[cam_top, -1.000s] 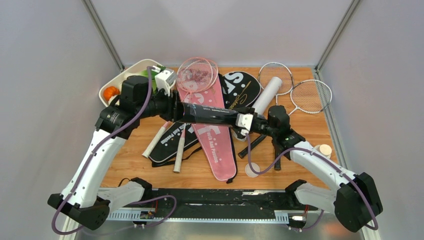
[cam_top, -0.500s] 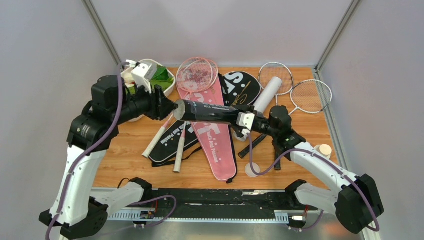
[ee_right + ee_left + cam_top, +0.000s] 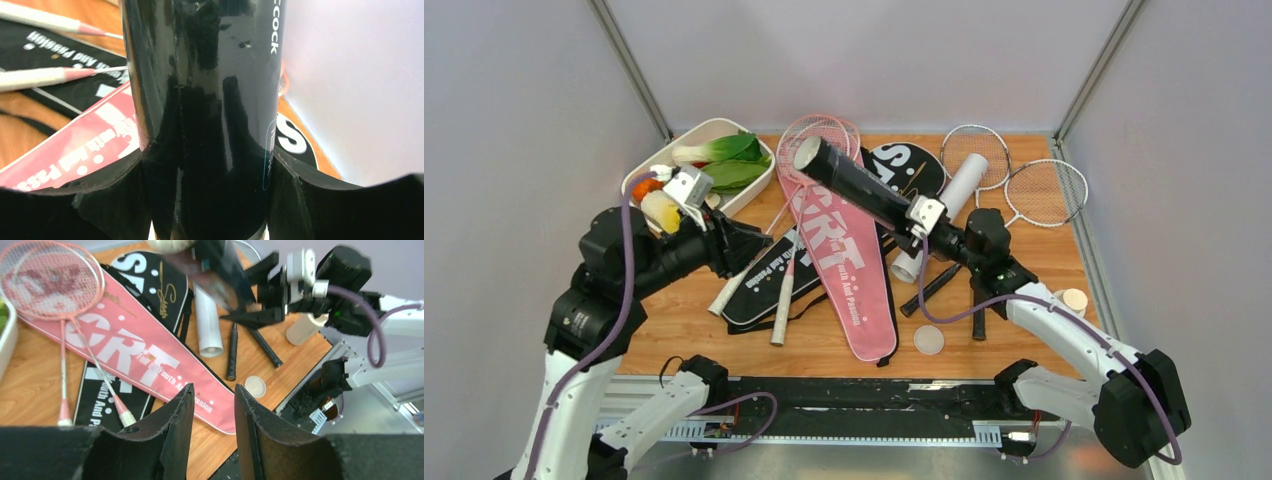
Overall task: Pack up the badminton gear
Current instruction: Pick up the lid from the center of the board.
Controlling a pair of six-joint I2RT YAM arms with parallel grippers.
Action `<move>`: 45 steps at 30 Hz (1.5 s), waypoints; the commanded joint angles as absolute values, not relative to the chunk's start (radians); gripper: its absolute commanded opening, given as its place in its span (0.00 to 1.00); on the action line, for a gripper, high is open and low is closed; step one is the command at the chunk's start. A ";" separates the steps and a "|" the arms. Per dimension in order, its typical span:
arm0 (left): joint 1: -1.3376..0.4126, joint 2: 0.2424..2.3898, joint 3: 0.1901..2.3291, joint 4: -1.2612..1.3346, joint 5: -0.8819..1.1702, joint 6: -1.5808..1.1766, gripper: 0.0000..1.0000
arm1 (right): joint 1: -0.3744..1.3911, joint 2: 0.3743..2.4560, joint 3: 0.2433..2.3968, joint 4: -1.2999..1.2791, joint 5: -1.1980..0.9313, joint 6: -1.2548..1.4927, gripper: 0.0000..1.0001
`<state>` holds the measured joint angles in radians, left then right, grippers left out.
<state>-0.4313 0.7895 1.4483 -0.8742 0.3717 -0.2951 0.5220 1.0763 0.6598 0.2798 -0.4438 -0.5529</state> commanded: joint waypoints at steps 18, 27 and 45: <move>-1.127 1.235 1.051 -0.305 -0.077 -0.196 0.38 | 0.508 0.763 0.975 0.066 0.137 -0.065 0.00; -1.277 1.696 1.283 -0.321 -0.092 -0.092 0.40 | 0.509 0.671 1.110 -0.100 0.244 -0.109 0.00; -1.348 2.108 1.648 -0.625 -0.050 -0.126 0.41 | 0.508 0.621 1.110 -0.111 0.335 -0.210 0.00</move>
<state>-1.3430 2.1063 1.6005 -0.5663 -0.0845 -0.0971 0.5091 0.6224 1.0744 -0.1436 0.3065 -0.1837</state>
